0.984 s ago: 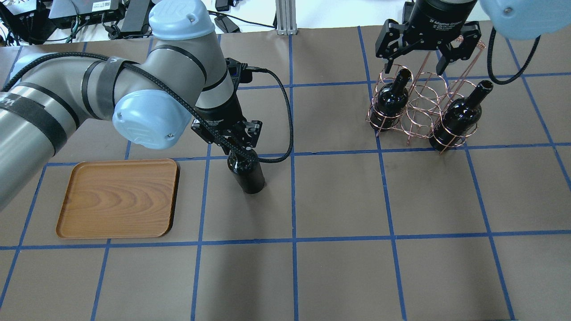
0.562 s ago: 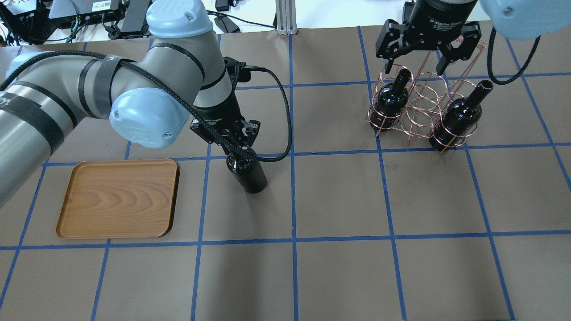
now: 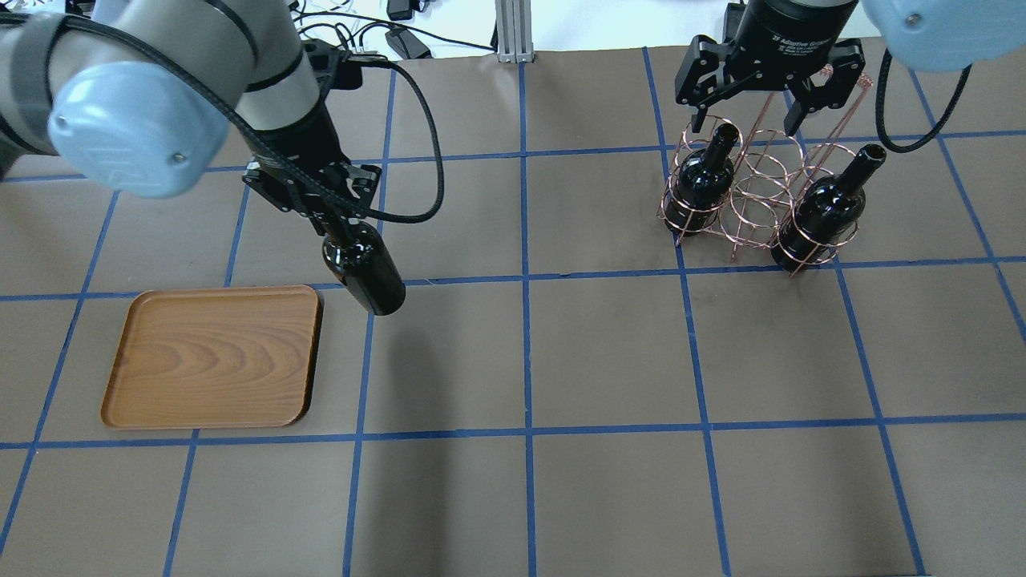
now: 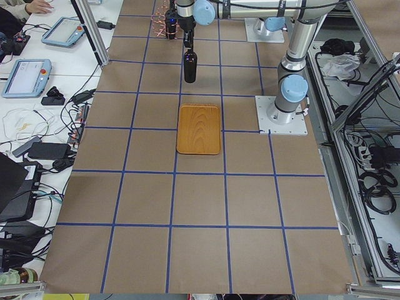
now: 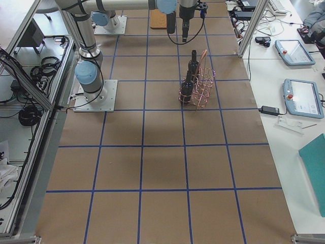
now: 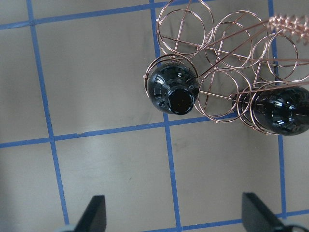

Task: Take wine from basket and place on tray
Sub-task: 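Lift the bottle with the left gripper and carry it over the wooden tray, then lay the bottle down on its side on the wooden tray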

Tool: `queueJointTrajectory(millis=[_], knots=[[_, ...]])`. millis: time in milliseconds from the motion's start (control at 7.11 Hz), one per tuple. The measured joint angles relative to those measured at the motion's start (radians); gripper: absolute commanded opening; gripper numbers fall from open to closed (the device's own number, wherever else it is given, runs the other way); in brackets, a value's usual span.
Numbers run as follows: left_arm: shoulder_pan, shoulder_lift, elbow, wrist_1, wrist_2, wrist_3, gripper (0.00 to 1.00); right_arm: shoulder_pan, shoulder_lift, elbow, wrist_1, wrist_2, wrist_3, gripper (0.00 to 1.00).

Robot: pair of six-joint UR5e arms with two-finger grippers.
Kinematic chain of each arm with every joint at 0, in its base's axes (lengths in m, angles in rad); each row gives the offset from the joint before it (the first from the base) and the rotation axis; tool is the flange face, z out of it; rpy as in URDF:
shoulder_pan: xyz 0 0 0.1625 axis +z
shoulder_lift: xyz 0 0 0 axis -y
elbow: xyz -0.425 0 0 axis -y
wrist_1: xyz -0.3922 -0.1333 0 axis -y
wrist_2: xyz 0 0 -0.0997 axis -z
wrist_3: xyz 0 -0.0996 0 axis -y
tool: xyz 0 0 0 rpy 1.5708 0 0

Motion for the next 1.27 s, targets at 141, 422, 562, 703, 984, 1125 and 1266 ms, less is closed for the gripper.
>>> queueJointTrajectory(millis=[141,422,562,703,984,1125,1266], knots=[[0.074,0.011,-0.003,-0.025,0.017,0.092,0.00,0.000,0.000,0.000,0.000,0.000,0.000,1.00],[0.232,0.027,-0.013,-0.038,0.051,0.244,0.00,0.000,0.000,0.001,0.000,0.000,-0.001,1.00],[0.306,0.029,-0.023,-0.037,0.079,0.320,0.00,0.000,0.000,0.001,0.000,0.000,-0.001,1.00],[0.370,0.029,-0.043,-0.027,0.092,0.371,0.00,0.000,0.000,0.001,0.000,0.000,-0.001,1.00],[0.433,0.025,-0.104,0.038,0.096,0.407,0.00,0.000,0.000,0.001,0.000,0.000,0.000,1.00],[0.440,0.021,-0.121,0.057,0.095,0.403,0.00,0.000,0.000,0.001,0.000,0.000,0.000,1.00],[0.443,0.016,-0.130,0.063,0.093,0.400,0.00,0.000,0.000,0.001,0.000,0.000,0.000,1.00]])
